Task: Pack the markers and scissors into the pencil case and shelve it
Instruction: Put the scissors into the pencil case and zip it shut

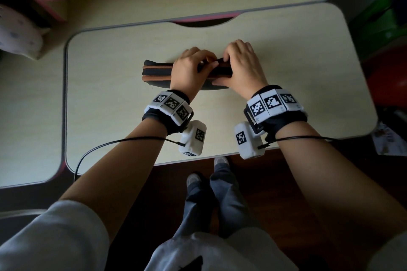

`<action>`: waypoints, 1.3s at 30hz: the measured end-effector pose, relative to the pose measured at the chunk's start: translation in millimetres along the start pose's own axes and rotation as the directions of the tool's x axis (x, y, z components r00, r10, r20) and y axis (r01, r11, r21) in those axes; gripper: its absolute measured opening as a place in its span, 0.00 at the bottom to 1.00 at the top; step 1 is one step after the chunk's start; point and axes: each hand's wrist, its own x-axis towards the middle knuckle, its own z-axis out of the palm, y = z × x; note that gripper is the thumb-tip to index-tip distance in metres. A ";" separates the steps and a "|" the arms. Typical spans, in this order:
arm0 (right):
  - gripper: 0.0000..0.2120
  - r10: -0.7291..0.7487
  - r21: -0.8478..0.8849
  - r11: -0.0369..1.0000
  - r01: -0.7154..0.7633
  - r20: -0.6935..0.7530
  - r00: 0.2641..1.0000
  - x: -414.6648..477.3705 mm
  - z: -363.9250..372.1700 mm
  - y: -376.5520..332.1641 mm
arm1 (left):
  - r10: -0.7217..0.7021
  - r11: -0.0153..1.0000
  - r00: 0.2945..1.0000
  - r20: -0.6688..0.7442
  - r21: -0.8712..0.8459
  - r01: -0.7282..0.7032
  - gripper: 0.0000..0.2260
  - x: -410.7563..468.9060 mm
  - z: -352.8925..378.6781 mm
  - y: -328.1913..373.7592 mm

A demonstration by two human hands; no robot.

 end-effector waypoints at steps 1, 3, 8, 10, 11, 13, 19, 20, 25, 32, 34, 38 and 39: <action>0.28 0.002 0.005 1.000 -0.002 0.016 1.000 0.4 1.5 -1.0 | -0.001 1.000 1.000 -0.008 -0.011 0.001 0.09 0.1 -0.7 1.3; 0.28 -0.013 0.001 1.000 0.013 0.060 0.998 2.2 5.7 -4.0 | -0.014 1.000 1.000 -0.022 -0.026 0.013 0.08 1.4 -2.1 2.6; 0.16 0.026 0.004 1.000 -0.026 0.031 0.999 7.5 13.9 -7.2 | -0.051 0.995 0.996 -0.075 0.087 0.057 0.09 3.5 -2.1 3.2; 0.14 0.054 -0.009 0.999 -0.054 0.026 0.998 8.5 16.0 -8.4 | -0.052 0.984 0.995 -0.090 0.168 0.066 0.10 3.7 -1.5 2.6; 0.13 0.067 -0.015 0.998 -0.066 0.022 0.998 9.0 16.0 -8.8 | -0.050 0.977 0.994 -0.093 0.202 0.068 0.10 3.5 -1.7 1.4; 0.12 0.086 -0.023 0.996 -0.085 0.012 0.996 10.1 15.6 -9.2 | -0.051 0.963 0.994 -0.097 0.257 0.075 0.11 2.6 -3.8 -4.2; 0.12 0.114 -0.046 0.993 -0.113 0.032 0.993 11.4 13.5 -14.7 | -0.128 0.937 0.978 -0.164 0.302 0.173 0.11 -4.9 -23.3 -30.0; 0.13 0.121 -0.056 0.991 -0.119 0.033 0.992 11.9 13.0 -16.2 | -0.153 0.937 0.970 -0.186 0.284 0.202 0.10 -6.5 -28.2 -35.5; 0.16 0.191 -0.200 0.964 -0.177 0.052 0.980 17.6 12.6 -26.8 | -0.265 0.952 0.921 -0.284 0.077 0.297 0.09 -12.8 -45.7 -51.8; 0.20 0.042 -0.130 0.991 -0.034 0.054 0.998 22.4 14.7 -48.0 | -0.235 0.961 0.934 -0.268 0.082 0.265 0.09 -11.3 -50.9 -56.5; 0.23 -0.020 -0.078 0.997 0.026 0.088 0.996 25.3 18.1 -56.1 | -0.223 0.963 0.941 -0.256 0.095 0.254 0.09 -10.3 -49.8 -54.9; 0.24 -0.096 -0.083 0.991 0.106 0.116 0.989 36.2 30.9 -77.6 | -0.245 0.962 0.938 -0.246 0.056 0.266 0.08 -6.4 -55.2 -54.4; 0.21 -0.099 -0.091 0.990 0.109 0.110 0.989 38.9 33.2 -80.2 | -0.255 0.962 0.935 -0.246 0.030 0.271 0.08 -5.5 -57.5 -55.3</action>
